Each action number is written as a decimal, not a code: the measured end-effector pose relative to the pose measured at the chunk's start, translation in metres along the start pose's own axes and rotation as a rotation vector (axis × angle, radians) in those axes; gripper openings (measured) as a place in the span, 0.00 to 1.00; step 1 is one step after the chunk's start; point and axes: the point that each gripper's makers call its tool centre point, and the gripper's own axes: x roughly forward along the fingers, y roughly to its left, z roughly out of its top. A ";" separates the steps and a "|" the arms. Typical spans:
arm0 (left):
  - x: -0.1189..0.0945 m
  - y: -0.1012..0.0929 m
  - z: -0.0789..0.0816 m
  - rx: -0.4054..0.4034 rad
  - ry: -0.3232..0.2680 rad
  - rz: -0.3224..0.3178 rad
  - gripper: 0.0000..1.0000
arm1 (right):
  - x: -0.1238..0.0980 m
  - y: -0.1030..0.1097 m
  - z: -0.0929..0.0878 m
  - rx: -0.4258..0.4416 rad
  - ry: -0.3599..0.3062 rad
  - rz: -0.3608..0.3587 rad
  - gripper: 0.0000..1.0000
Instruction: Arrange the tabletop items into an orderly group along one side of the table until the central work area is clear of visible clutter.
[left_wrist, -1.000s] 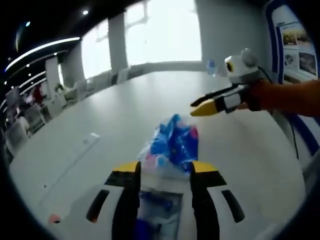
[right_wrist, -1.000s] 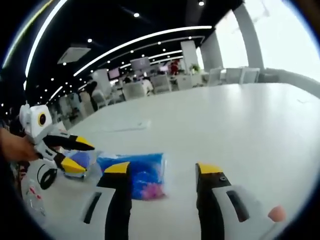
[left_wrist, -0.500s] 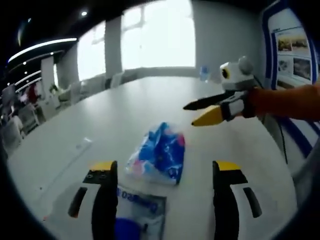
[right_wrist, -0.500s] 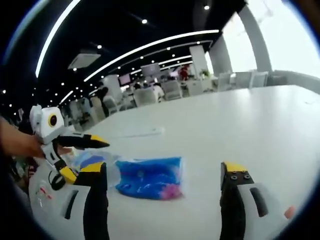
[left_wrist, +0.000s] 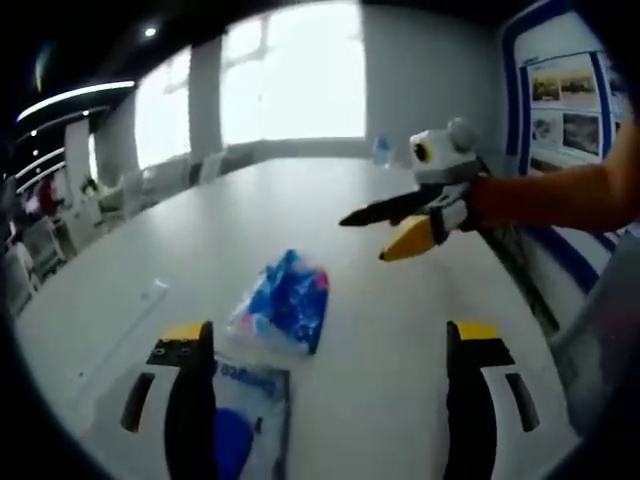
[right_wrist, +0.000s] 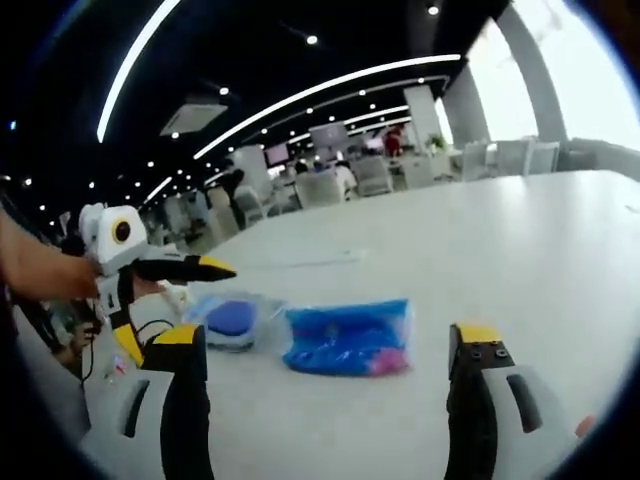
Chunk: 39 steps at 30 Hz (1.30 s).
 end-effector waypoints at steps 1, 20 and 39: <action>-0.004 -0.005 0.001 -0.004 -0.007 -0.008 0.97 | -0.002 0.003 0.001 -0.002 -0.003 0.002 1.00; -0.074 -0.053 0.002 -0.011 -0.040 -0.021 0.99 | -0.041 0.092 0.009 -0.131 0.029 0.128 0.99; -0.179 -0.064 -0.035 -0.090 -0.076 0.142 0.99 | -0.038 0.205 -0.006 -0.256 0.109 0.314 0.99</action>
